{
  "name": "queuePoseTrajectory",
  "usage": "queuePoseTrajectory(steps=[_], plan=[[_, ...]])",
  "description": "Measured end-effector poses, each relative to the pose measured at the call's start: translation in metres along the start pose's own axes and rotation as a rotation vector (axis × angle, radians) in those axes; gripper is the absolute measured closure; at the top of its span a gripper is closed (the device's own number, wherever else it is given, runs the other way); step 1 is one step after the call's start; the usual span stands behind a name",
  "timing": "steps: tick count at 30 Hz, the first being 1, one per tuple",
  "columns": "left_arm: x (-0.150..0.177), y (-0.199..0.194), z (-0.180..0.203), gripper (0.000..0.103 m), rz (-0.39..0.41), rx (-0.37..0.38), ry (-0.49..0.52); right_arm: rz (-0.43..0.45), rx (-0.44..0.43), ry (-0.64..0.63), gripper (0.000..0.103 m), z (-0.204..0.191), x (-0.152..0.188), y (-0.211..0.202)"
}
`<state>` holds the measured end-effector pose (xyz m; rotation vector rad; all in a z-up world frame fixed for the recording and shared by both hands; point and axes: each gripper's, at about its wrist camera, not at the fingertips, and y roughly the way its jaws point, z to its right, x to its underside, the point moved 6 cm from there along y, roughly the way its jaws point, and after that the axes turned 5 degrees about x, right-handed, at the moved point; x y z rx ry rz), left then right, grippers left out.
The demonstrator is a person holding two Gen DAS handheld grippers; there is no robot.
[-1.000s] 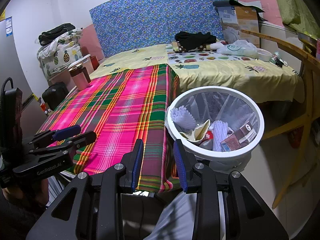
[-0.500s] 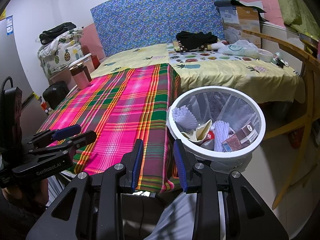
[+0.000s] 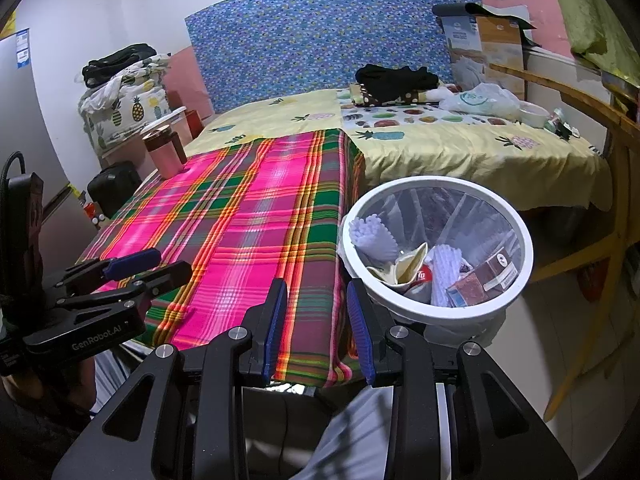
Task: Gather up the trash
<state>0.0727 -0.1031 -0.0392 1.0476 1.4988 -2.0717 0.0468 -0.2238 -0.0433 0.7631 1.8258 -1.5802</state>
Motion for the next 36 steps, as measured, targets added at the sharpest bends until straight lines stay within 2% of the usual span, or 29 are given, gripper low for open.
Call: queuePoseTrajectory(steps=[36], plan=[[0.002,-0.001,-0.009,0.05,-0.002,-0.038,-0.025,-0.004,-0.007,-0.014,0.071,-0.004,-0.001,0.002]])
